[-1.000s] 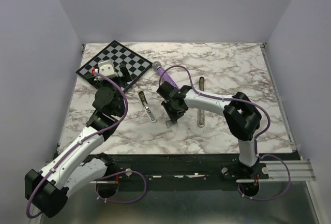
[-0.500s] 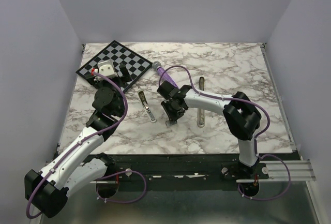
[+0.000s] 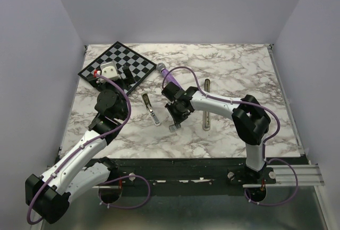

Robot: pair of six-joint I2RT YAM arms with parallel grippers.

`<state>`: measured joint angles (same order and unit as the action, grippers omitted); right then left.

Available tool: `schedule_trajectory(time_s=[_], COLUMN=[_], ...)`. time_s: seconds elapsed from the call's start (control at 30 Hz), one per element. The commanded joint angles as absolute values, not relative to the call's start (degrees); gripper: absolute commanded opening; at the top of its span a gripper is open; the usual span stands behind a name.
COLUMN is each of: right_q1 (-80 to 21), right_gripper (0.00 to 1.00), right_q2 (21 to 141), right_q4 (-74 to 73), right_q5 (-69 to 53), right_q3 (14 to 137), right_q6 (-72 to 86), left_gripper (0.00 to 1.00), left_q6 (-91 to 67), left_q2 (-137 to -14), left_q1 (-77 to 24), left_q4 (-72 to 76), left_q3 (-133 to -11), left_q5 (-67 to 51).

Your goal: Load the staples into the stapler

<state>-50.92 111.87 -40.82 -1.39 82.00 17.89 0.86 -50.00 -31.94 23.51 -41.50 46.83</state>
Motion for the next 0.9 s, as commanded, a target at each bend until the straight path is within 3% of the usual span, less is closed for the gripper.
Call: schedule_trajectory(time_s=[0.0,0.87], right_q1=[-51.15,-51.15], right_gripper=[0.25,0.29], right_q2=[111.88,115.40], right_q4=[-42.89,-41.13], right_q5=[1.76,1.05], right_q3=[82.53,81.47], right_q6=[17.40,17.58], left_gripper=[0.99,0.99], left_q6=[1.23,1.05], left_q2=[-49.22,-49.13], left_q1=[-31.73,-31.73], left_q4=[24.43,24.52], left_q3=[-40.87,-40.78], left_q5=[45.79,45.70])
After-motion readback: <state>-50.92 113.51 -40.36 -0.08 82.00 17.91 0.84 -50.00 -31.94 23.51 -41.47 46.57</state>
